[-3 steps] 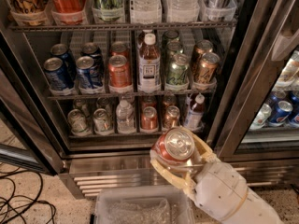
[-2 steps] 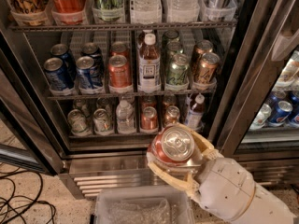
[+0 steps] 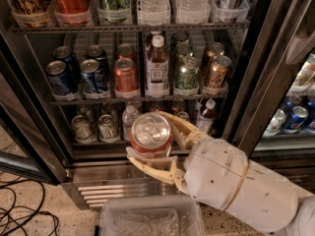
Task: Pick coke can from bottom shelf of fridge
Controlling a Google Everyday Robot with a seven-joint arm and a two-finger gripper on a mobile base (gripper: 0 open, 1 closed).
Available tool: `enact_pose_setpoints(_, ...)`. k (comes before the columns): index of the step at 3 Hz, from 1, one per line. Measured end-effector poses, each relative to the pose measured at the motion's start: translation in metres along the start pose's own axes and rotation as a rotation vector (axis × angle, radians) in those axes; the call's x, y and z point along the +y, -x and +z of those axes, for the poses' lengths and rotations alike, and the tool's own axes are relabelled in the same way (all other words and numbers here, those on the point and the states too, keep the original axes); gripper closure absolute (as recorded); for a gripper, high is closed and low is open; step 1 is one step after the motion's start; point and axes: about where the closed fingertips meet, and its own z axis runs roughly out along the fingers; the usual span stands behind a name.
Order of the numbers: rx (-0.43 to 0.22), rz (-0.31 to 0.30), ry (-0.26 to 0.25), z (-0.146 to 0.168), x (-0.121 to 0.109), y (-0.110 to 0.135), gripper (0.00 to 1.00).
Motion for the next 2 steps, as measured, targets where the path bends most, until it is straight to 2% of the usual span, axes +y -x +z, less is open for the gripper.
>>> enact_pose_setpoints(1,0.028,-0.038,-0.024,-0.0107,-0.0060,0.0252,1.00)
enact_pose_setpoints(2,0.028,-0.038,-0.024,-0.0107,-0.0060,0.0252,1.00)
